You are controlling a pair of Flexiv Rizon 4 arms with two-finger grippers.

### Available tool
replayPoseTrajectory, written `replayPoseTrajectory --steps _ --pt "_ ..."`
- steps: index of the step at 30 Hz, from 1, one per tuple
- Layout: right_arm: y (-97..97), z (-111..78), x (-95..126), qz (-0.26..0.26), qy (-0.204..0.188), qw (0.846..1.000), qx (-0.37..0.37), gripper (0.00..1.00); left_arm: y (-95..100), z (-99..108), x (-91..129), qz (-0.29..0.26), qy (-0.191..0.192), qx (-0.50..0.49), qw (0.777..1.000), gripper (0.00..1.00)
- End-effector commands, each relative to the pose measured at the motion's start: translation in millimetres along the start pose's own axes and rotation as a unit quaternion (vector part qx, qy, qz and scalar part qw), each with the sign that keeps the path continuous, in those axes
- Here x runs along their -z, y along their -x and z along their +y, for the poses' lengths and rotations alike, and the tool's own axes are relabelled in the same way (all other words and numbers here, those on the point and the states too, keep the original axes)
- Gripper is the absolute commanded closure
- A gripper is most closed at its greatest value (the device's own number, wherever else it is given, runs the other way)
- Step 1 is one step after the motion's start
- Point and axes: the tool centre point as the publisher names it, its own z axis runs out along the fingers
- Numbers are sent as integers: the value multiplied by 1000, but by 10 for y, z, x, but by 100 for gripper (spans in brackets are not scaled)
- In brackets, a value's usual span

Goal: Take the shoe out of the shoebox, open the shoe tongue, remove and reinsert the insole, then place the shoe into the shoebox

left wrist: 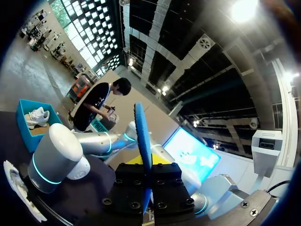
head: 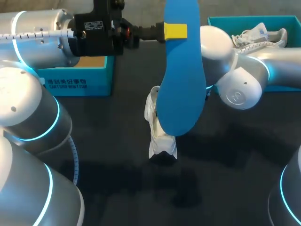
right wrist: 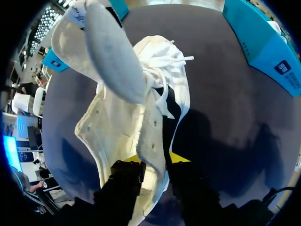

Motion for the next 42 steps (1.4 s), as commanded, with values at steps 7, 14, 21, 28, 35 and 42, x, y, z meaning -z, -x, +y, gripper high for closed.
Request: replayPoseTrajectory --steps 7,14,21,28,35,42 --pt "-68 -36 294 32 58 998 -2 0 -2 12 -6 -1 -1 0 1000 100" --pt "-59 -27 333 34 66 997 0 0 -2 12 -6 -1 -1 0 1000 100" --pt "-59 -27 333 34 66 997 0 0 -2 12 -6 -1 -1 0 1000 100" --pt "-59 -27 333 34 66 997 0 0 -2 12 -6 -1 -1 0 1000 100" --pt "-59 -27 333 34 66 997 0 0 -2 12 -6 -1 -1 0 1000 100" --pt "-16 48 612 96 67 993 -1 0 -2 12 -6 -1 -1 0 1000 100"
